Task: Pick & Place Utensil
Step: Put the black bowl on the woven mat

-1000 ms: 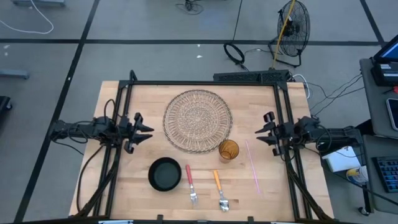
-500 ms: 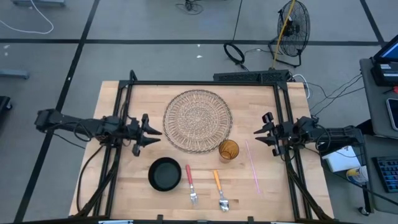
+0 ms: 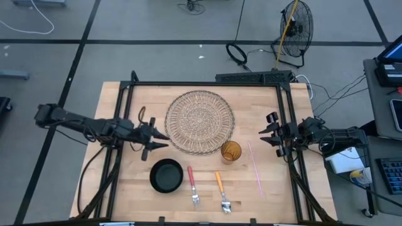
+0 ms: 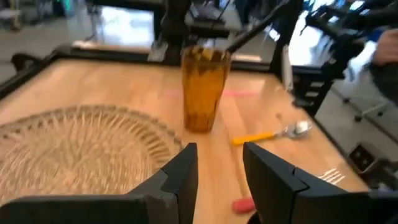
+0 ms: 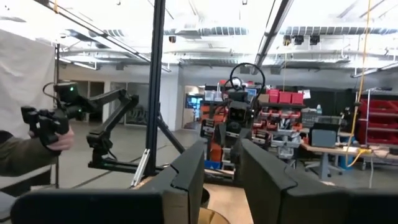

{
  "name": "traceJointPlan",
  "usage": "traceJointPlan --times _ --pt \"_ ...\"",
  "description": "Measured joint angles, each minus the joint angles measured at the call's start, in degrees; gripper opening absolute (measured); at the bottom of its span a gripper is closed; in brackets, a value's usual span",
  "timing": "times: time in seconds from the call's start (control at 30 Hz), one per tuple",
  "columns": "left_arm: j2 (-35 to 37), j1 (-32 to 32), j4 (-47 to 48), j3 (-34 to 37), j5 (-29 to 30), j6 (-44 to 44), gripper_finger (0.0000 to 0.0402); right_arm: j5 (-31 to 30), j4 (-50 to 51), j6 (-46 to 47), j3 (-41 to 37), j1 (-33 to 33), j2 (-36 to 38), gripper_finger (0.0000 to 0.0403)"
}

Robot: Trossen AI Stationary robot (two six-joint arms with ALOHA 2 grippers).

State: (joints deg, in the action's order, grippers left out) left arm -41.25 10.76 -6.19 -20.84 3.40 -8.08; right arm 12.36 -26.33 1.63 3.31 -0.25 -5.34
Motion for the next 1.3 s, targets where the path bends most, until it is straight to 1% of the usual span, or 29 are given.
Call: traceJointPlan --times 0.13,0.37,0.5,0.63,0.8,1.0,1.13,1.3 --pt "-2.69 2.26 4.91 -2.98 1.81 -1.02 0.0131 0.0 0.75 0.68 0.0 -0.02 0.0 0.0089" --pt "-6.22 6.56 12.59 -7.25 1.28 -2.16 0.0131 -0.02 1.97 0.48 0.0 -0.01 0.01 0.0089" --pt "-7.86 7.91 15.25 -7.57 -1.19 -5.85 0.0131 -0.02 2.08 -0.13 0.0 -0.02 0.0 0.0089" --pt "-10.16 8.68 18.89 -7.57 -1.35 -12.22 0.0131 -0.02 2.16 -0.81 0.0 -0.02 0.0 0.0089" --pt "-14.04 8.92 22.42 -7.57 2.16 -16.31 0.0131 -0.03 2.15 -1.21 0.0 -0.02 0.0 0.0089" --pt "-17.03 8.92 22.16 -7.57 2.49 -18.6 0.0134 -0.02 2.19 -0.83 0.0 -0.02 0.0 0.0089" --pt "-17.86 8.92 22.62 -7.57 2.36 -19.77 0.0153 -0.02 2.23 -0.83 0.0 -0.02 0.0 0.0089" --pt "-19.63 8.92 22.55 -7.57 0.81 -21.52 0.0194 -0.02 2.71 -0.83 0.0 -0.01 0.0 0.0089"
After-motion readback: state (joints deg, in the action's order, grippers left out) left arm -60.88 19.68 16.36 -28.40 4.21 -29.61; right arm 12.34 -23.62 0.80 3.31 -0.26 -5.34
